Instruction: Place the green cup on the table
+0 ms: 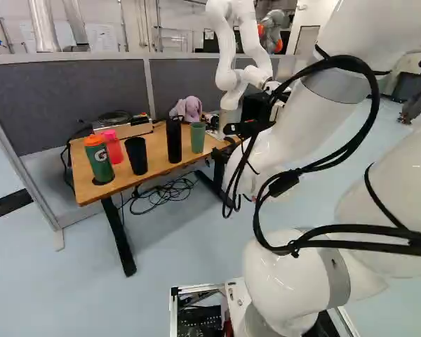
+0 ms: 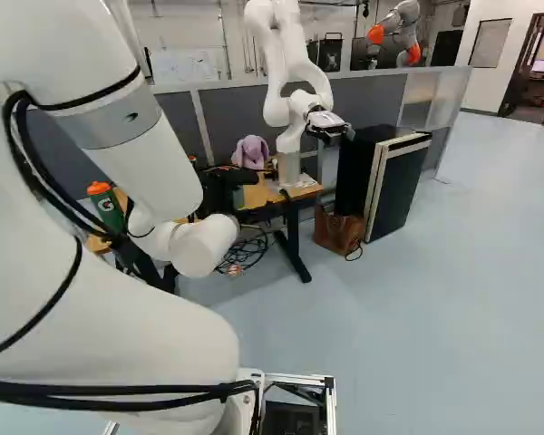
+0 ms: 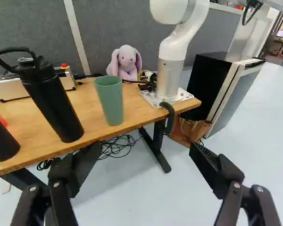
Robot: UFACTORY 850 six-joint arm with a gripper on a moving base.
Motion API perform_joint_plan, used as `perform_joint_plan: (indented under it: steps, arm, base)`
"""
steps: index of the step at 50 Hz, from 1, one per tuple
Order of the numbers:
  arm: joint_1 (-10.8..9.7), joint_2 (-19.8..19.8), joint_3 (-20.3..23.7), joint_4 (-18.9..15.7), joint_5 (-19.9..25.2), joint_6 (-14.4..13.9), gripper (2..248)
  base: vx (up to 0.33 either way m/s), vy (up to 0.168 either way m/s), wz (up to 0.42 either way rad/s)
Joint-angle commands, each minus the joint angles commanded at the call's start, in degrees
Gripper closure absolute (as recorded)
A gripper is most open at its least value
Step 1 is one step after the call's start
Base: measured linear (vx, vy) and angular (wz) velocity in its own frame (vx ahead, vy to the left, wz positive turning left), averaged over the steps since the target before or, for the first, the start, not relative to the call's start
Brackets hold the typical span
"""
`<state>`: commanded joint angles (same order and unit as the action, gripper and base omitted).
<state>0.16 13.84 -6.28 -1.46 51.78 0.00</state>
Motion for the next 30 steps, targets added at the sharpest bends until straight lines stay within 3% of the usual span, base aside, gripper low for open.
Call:
perform_joint_plan:
  steps: [30]
  arm:
    - [-0.16, 2.16, 1.28, 1.46, -1.78, 0.00, 3]
  base:
    - [0.000, 0.000, 0.000]
